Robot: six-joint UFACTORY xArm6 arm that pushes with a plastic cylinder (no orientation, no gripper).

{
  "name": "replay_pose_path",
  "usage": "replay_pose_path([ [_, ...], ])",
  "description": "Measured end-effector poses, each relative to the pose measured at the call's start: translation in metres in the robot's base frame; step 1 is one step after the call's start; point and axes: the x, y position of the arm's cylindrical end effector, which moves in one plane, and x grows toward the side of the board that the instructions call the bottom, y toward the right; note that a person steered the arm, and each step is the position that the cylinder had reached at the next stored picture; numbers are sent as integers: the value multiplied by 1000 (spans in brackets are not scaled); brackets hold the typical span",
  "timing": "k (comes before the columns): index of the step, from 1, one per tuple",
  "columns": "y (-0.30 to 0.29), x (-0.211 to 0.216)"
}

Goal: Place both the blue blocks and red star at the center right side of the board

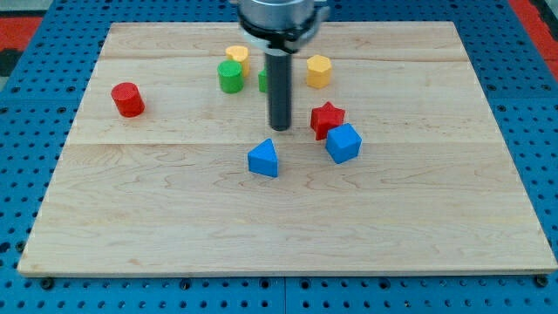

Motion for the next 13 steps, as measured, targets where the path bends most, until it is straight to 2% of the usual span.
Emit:
replay_pose_path([
  [2, 108, -10],
  [4, -53, 21],
  [5, 36, 32],
  [6, 98, 24],
  [7, 74, 47],
  [8, 83, 67],
  [10, 124, 34],
  [11, 103, 76],
  [12, 20, 140],
  [13, -62, 115],
])
